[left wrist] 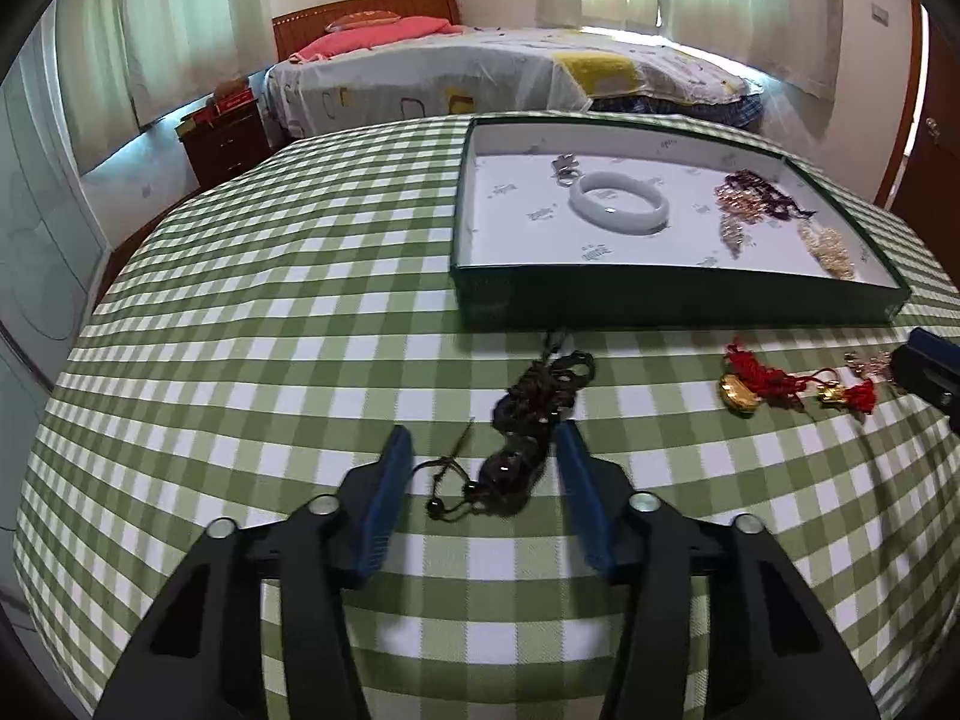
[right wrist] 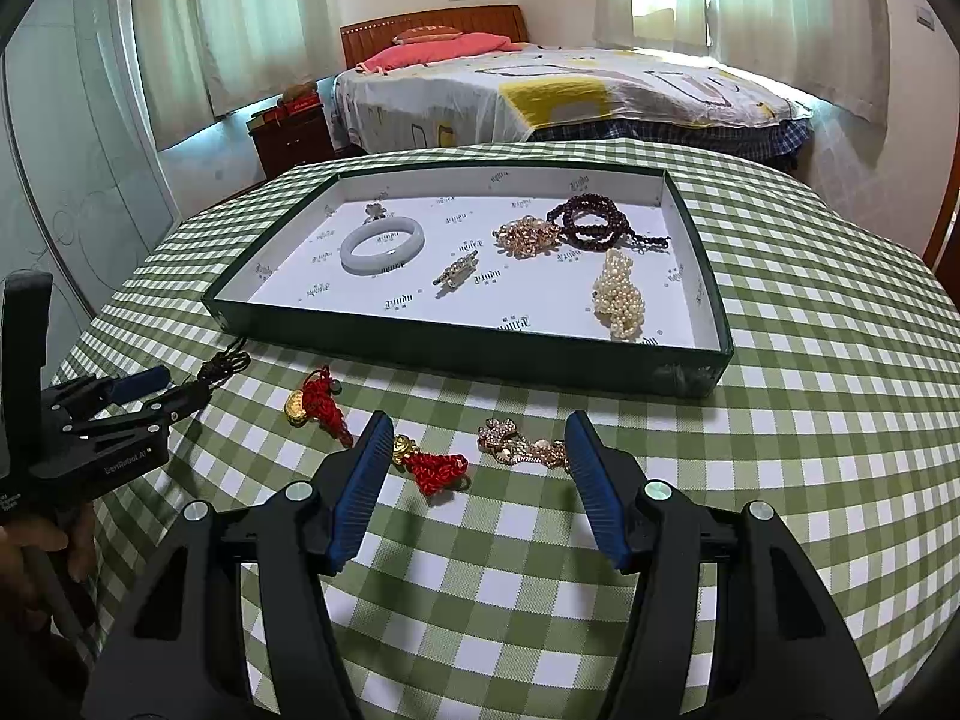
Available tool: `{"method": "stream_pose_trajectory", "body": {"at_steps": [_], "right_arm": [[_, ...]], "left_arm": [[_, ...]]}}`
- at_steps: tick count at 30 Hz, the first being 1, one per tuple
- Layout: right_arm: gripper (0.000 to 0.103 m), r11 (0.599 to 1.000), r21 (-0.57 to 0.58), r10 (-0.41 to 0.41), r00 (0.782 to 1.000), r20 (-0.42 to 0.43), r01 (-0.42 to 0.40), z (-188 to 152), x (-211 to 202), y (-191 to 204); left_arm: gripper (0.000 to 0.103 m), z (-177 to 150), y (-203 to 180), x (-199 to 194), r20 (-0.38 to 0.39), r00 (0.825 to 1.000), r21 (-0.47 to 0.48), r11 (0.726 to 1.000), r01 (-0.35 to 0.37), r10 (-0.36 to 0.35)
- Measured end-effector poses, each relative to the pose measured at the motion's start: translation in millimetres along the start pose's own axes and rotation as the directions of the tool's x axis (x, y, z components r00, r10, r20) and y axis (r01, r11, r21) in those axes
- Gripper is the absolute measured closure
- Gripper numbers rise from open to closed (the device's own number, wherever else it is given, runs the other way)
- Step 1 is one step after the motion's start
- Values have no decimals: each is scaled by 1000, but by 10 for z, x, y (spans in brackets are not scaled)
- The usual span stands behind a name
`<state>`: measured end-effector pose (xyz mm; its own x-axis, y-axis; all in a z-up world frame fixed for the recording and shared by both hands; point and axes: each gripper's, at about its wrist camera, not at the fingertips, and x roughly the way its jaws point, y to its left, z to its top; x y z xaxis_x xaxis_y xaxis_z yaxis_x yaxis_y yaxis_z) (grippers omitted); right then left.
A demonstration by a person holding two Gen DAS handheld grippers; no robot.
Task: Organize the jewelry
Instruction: 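Move the left gripper to the black knotted cord and close on it, then grasp the red tassel with gold charm with the right gripper while the left holds the cord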
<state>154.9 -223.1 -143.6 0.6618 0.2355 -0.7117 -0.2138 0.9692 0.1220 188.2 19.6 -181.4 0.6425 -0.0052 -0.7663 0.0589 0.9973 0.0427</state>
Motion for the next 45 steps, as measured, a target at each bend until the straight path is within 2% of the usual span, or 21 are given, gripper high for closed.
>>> {"method": "stream_pose_trajectory", "body": {"at_steps": [5, 9, 26, 28, 29, 31, 33, 35, 45], "right_arm": [[45, 1000, -1, 1, 1000, 0, -1, -9, 3, 3], [45, 1000, -5, 4, 1000, -5, -5, -18, 12, 7], [47, 997, -66, 44, 996, -78, -50, -56, 246, 185], [53, 996, -71, 44, 995, -87, -50, -79, 287, 184], [60, 996, -78, 36, 995, -89, -43, -80, 291, 188], [66, 995, -88, 30, 996, -87, -38, -83, 283, 192], [79, 995, -90, 30, 996, -88, -38, -89, 274, 189], [85, 995, -92, 31, 996, -89, -40, -93, 272, 187], [90, 995, -85, 42, 998, -47, -46, -97, 157, 194]], "left_arm": [[70, -22, -45, -41, 4, 1000, 18, 1000, 23, -23], [85, -29, -74, -58, 5, 1000, 30, 999, 29, -29], [85, -63, 18, -128, 12, 1000, -15, 1000, 10, -10], [85, -62, 16, -131, 14, 1000, -15, 1000, 12, -12], [85, -61, 12, -137, 16, 1000, -13, 1000, 13, -13], [85, -59, 8, -152, 20, 1000, -10, 1000, 16, -16], [85, -52, -7, -157, 23, 1000, -9, 1000, 18, -18], [85, -53, -16, -166, 24, 1000, -8, 1000, 19, -19], [85, -39, -30, -231, 39, 999, -9, 1000, 20, -20]]}}
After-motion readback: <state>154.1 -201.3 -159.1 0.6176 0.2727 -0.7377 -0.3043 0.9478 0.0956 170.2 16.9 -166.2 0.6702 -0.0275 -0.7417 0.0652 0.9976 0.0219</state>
